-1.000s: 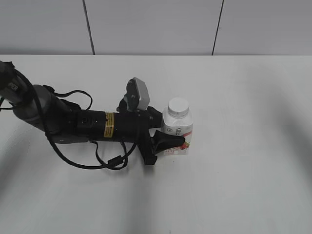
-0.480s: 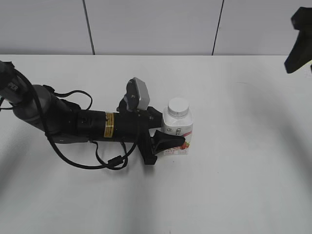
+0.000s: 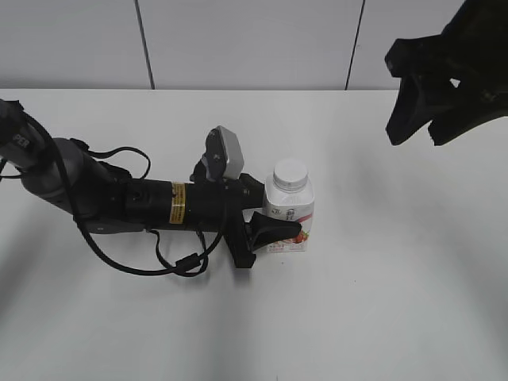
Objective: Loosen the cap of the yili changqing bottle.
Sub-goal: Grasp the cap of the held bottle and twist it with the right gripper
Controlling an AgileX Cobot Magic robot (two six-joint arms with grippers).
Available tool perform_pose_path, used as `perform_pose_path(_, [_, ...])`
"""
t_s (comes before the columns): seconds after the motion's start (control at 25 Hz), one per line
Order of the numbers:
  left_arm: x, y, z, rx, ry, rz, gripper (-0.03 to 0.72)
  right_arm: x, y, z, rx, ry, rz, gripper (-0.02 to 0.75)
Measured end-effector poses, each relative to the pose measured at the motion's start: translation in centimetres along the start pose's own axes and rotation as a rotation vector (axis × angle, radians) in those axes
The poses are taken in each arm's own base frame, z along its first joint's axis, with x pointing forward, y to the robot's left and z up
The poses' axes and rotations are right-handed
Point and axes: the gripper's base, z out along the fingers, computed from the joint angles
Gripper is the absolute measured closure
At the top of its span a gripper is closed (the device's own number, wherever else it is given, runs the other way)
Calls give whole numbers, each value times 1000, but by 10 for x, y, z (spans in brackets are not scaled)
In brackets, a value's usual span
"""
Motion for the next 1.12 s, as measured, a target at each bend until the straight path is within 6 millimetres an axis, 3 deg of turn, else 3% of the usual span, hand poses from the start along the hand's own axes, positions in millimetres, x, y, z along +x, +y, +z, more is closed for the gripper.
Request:
perform_pose_path(0.12, [0,0,0,0,-1,0,300,-5,10,-3,-9,-11,-29,320])
perform_pose_path(0.32, [0,0,0,1,-2,0,300,-30,36,-1,-21,-48,-104,320])
perform_pose_path(0.52, [0,0,0,1,-2,0,300,-45,57,26,-28,-4,-157,320])
perform_pose_path(0.68, [0,0,0,3,-1,2,300,-47,59,44,-22,40,-161,320])
perform_pose_path(1.12, [0,-1,0,7,-1,3,300,-48,59,45,-14,40,-165,320])
